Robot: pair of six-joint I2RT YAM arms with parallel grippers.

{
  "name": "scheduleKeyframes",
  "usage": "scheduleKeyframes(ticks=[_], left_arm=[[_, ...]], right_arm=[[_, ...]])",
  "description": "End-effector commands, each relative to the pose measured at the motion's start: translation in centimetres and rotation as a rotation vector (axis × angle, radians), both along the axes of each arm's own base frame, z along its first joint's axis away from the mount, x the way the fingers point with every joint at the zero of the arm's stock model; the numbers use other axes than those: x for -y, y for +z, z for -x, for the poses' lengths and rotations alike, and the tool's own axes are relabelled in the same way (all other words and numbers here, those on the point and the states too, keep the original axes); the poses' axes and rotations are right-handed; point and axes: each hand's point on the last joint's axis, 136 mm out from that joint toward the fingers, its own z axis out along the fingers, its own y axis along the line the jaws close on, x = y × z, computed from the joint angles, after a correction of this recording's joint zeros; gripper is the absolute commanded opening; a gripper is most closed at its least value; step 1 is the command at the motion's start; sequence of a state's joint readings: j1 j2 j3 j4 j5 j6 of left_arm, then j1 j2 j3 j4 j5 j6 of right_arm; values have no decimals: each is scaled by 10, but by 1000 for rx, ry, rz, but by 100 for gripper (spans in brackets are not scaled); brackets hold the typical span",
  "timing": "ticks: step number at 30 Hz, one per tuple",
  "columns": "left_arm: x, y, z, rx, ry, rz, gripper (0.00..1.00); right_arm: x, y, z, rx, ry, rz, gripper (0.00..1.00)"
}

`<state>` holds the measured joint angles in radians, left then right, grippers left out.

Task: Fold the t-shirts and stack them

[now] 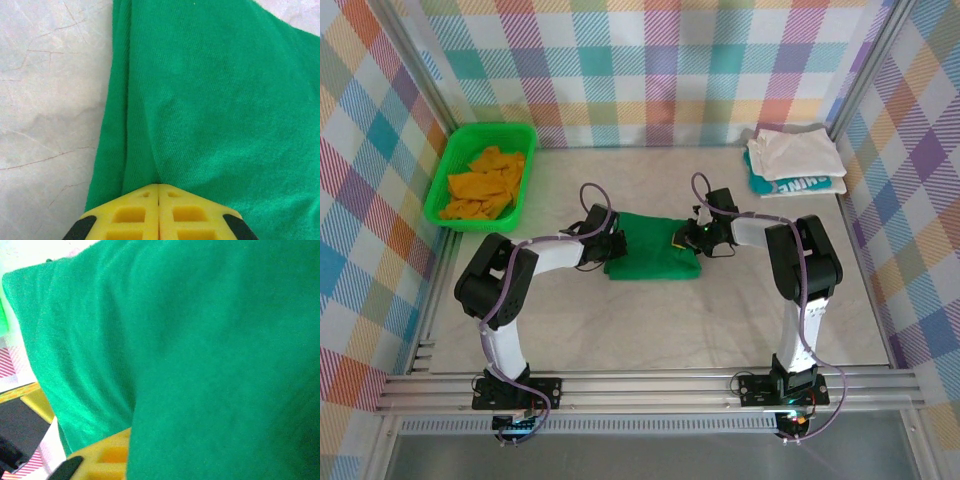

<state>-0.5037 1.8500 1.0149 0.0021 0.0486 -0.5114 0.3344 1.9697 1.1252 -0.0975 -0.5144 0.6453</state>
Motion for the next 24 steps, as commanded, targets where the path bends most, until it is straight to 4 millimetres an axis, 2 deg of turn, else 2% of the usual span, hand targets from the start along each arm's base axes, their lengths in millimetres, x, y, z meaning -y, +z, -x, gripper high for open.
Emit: scheduleKeyframes(ticks=[1,4,8,10,12,15,20,24], left_arm=[[-5,10,3,28,19,-14,14],[-7,33,-2,93,33,-3,36],[-14,84,-6,230,66,35,64],[-20,112,-4,300,86,55,65],[-27,133,0,349,103,61,73],[-25,154,7,389,41,57,73],[-30,159,17,389,3,19,73],[-37,156,27,396,11,20,73]], right_arm=[[1,2,-3,14,-10,14,6],[10,4,-6,28,-24,31,0],[25,6,-13,51,-25,91,0],[31,11,-19,68,-17,114,0],[37,20,-25,86,-4,150,0],[49,35,-35,134,16,230,0],[70,56,-57,193,43,334,0],[84,61,-69,202,66,425,0]])
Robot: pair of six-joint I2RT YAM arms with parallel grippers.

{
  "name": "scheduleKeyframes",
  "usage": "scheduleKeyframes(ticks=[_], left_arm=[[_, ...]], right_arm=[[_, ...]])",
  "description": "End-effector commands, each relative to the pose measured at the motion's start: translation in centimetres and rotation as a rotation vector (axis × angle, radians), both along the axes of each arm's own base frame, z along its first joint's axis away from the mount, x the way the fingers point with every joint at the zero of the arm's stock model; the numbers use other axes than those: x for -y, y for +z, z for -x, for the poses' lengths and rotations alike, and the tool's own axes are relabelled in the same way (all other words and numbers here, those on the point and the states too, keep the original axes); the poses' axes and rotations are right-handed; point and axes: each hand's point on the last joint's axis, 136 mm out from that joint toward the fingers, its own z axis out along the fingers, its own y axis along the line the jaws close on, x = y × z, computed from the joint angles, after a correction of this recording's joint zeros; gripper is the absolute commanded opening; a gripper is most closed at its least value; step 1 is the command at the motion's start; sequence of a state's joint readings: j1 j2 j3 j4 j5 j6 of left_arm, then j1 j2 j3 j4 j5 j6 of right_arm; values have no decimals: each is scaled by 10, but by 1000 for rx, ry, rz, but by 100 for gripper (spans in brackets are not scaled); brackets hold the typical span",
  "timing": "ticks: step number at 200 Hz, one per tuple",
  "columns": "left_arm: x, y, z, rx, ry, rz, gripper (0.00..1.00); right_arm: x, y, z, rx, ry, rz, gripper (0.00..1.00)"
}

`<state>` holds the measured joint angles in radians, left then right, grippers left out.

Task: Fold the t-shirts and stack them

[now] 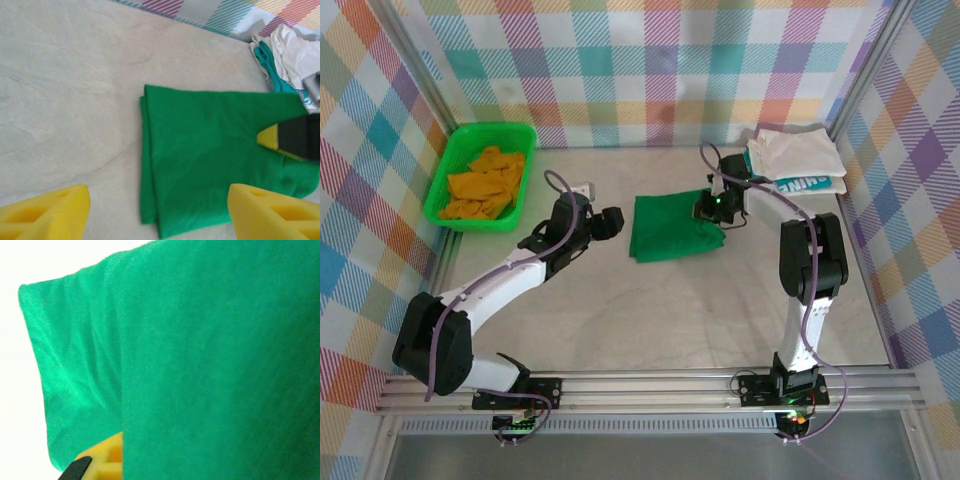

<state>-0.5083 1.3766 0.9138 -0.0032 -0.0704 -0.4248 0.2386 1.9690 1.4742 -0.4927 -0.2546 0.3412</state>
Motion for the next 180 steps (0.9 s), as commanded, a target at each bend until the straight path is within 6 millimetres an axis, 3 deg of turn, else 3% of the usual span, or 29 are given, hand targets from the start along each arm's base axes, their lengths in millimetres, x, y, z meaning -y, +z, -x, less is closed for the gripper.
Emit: scheduleKeyframes(ticks=[1,47,80,143,180], left_arm=[[-9,-4,16,6,-10,-32,72],[-1,-17,31,-32,-85,-25,72],[1,-22,31,-40,-95,-33,72],[5,-30,24,-67,-103,-54,71],[7,-36,24,-84,-101,-52,71]], right_arm=[[19,7,-5,13,51,128,0],[36,31,-29,76,127,281,0],[47,54,-54,133,190,397,0],[67,137,-111,382,289,549,0],[90,166,-139,510,285,639,0]])
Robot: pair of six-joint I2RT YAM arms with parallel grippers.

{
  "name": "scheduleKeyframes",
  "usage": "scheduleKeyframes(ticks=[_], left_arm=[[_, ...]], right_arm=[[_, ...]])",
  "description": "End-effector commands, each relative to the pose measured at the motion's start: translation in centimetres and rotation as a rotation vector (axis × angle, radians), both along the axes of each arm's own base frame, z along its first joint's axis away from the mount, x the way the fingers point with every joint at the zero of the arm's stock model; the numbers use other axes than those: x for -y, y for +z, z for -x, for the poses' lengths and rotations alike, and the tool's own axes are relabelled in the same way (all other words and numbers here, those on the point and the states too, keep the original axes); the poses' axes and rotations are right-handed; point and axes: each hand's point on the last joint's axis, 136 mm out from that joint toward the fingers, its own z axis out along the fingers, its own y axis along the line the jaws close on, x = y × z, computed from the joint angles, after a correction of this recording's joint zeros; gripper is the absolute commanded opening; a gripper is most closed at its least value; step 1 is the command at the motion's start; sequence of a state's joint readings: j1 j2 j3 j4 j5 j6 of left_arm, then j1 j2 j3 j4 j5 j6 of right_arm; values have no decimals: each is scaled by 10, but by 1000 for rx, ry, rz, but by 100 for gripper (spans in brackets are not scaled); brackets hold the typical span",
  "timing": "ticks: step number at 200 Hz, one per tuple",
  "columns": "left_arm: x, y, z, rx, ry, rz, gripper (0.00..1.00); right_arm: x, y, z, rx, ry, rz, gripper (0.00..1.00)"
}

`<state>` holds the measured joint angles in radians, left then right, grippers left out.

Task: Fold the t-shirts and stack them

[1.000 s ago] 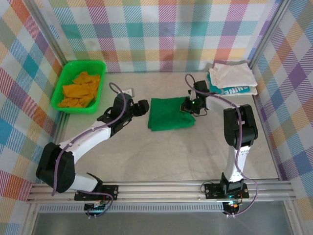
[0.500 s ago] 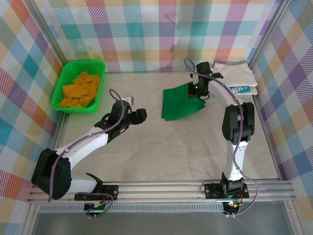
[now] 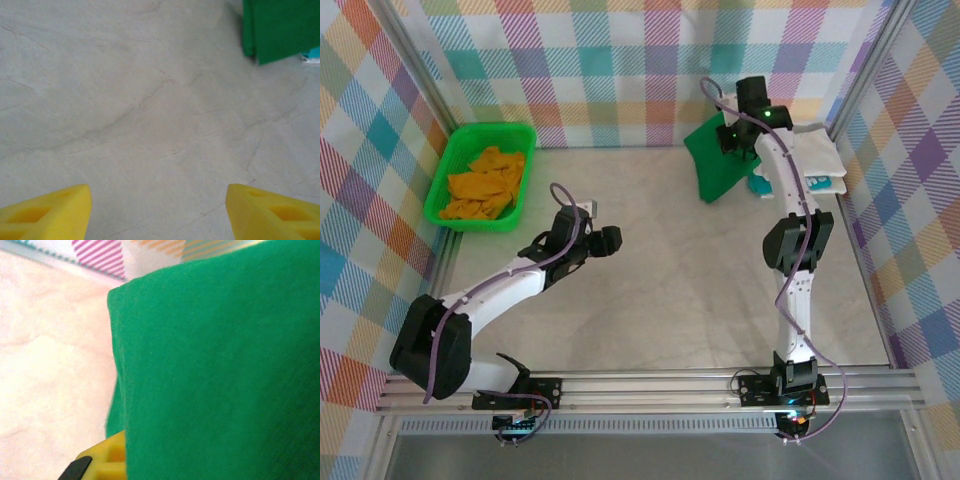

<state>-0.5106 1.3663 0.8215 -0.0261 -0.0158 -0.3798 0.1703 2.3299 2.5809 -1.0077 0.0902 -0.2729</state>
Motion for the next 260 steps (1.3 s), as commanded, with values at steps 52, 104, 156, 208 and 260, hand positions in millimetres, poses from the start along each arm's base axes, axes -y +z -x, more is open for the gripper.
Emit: scheduleKeyframes(ticks=[52,104,156,208,260], left_arm=[[6,3,3,-13,-26,-8,70],[5,-3,4,-34,-35,-34,70],[7,-5,0,-47,-45,-53,70],[6,0,0,-50,-51,-80,70],[2,8,-1,-43,-41,-97,71]], right_arm=[[67,35,-32,168,43,102,0],[115,32,-47,205,24,185,0],[166,25,-60,234,-51,222,0],[211,5,-77,243,-142,382,0],[260,-16,-97,294,-232,475,0]])
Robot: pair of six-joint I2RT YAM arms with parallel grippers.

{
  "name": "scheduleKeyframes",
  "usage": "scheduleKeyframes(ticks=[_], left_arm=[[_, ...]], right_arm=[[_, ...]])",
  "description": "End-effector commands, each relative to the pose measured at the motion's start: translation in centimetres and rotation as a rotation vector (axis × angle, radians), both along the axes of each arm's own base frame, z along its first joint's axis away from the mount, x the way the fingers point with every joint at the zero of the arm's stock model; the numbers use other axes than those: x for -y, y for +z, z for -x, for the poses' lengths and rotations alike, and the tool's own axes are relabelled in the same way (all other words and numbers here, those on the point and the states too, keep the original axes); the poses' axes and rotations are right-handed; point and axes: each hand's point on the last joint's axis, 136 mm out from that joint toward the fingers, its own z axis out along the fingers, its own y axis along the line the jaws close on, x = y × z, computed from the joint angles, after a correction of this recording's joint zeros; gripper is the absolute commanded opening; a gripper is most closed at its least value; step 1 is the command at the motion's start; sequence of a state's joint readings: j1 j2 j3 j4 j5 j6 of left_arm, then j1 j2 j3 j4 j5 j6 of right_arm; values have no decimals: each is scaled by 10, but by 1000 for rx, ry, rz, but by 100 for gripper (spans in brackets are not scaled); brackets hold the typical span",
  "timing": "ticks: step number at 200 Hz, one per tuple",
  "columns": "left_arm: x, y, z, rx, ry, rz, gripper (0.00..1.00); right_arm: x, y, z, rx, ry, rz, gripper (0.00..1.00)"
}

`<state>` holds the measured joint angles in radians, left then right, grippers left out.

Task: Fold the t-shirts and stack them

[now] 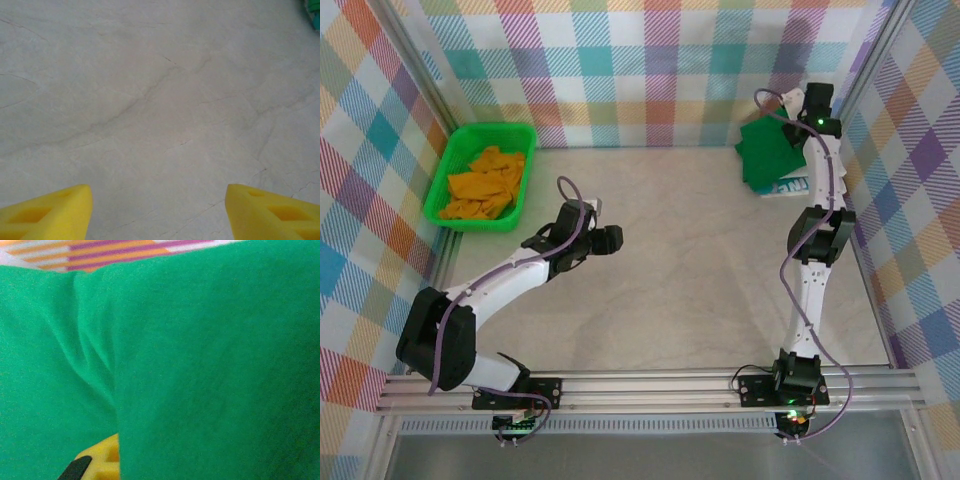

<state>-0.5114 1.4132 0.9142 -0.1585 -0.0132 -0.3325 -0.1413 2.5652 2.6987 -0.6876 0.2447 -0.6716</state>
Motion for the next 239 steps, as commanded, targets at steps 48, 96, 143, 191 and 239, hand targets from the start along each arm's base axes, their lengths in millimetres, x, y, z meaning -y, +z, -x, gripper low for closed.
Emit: scheduleKeyframes(ticks=[48,96,143,191,239], left_arm=[[-4,27,-7,43,20,-49,75],[-17,46,-17,126,110,-49,78],[-70,73,-21,357,370,-75,95],[-163,77,3,540,647,-236,100],[-195,26,5,512,554,-416,100]], right_arm=[[83,6,-31,196,-151,188,96],[70,57,-3,258,-237,-12,100],[-2,69,53,272,-214,-290,100],[-93,13,169,213,-190,-649,100],[-134,-76,270,186,-199,-638,100]])
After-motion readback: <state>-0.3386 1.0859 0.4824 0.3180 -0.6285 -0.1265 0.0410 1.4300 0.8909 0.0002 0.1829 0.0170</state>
